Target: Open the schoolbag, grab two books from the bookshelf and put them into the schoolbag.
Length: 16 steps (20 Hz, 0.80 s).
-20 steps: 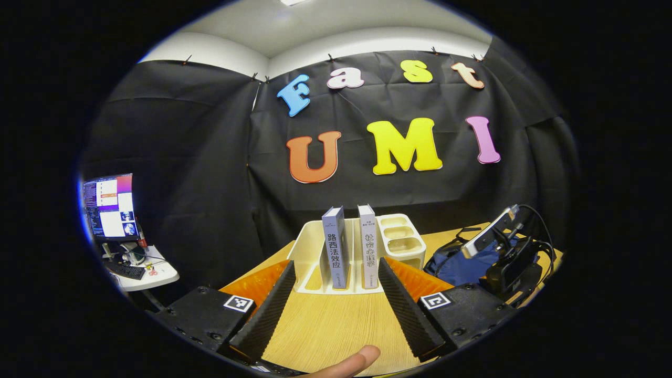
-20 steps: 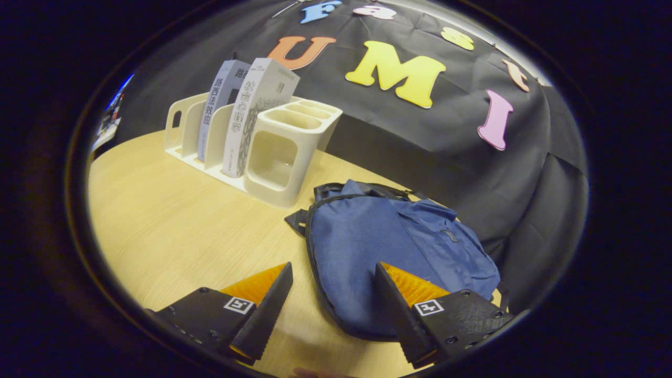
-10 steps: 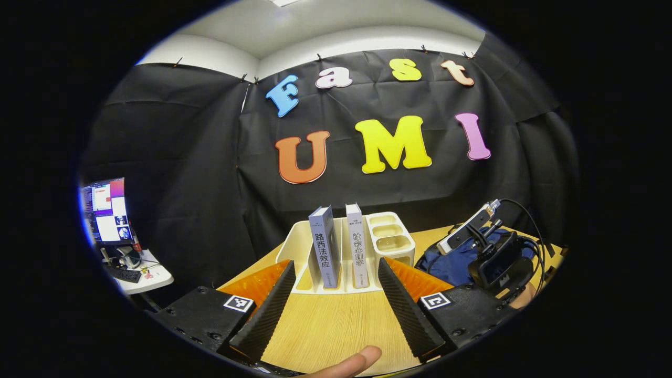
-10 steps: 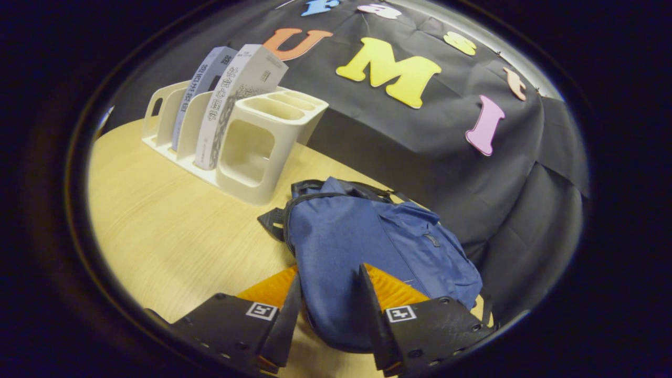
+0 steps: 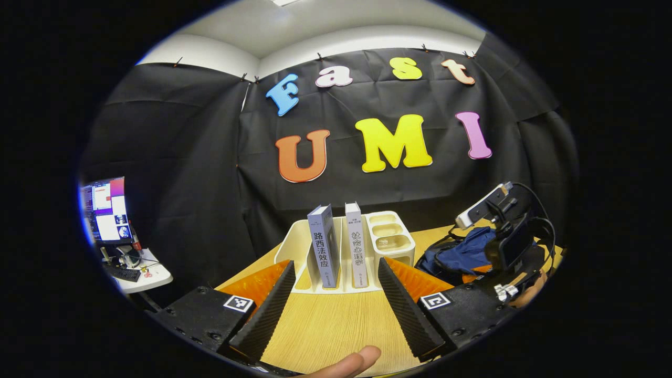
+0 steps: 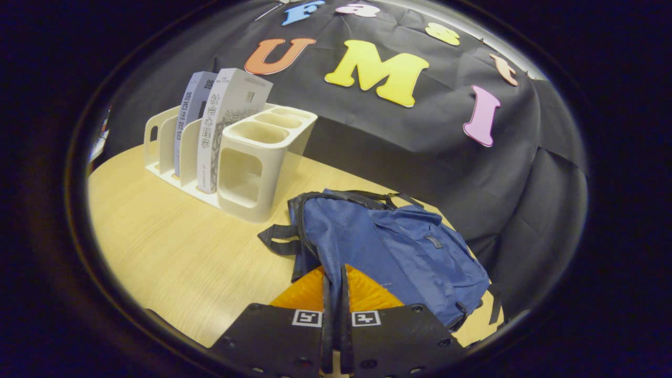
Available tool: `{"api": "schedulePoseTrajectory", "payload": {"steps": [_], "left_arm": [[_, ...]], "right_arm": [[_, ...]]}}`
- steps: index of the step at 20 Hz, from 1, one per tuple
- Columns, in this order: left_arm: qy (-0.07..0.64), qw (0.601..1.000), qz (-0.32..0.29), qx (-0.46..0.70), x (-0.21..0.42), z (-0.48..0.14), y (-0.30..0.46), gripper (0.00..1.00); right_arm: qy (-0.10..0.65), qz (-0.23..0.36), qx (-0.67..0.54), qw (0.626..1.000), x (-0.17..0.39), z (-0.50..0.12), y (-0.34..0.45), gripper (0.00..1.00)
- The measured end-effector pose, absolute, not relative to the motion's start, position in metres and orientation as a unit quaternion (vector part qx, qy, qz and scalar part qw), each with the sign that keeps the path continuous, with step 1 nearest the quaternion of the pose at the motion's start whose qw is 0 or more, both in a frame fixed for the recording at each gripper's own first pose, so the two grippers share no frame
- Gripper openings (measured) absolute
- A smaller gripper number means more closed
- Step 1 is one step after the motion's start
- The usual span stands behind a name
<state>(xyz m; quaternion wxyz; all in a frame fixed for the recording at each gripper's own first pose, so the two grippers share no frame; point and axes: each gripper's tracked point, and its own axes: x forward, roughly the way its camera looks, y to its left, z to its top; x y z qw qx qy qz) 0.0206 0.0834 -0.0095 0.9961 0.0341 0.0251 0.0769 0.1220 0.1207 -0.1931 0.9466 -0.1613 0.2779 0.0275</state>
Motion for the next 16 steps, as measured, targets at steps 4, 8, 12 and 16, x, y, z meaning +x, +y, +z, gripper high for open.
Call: {"api": "schedulePoseTrajectory", "payload": {"steps": [4,8,12,16], "left_arm": [[0.035,0.996,0.069,0.043,0.026,-0.020,0.072,0.99],[0.051,0.994,0.077,0.051,0.032,-0.031,0.069,0.99],[0.066,0.995,0.062,0.029,0.037,-0.040,0.053,0.99],[0.048,0.995,0.083,0.016,0.039,-0.030,0.060,0.99]], "right_arm": [[0.240,0.024,-0.160,0.957,0.127,-0.151,0.101,0.00],[0.208,0.018,-0.147,0.967,0.136,-0.116,0.073,0.00],[0.186,0.014,-0.128,0.974,0.140,-0.097,0.047,0.00],[0.168,0.009,-0.119,0.979,0.147,-0.075,0.017,0.00]]}}
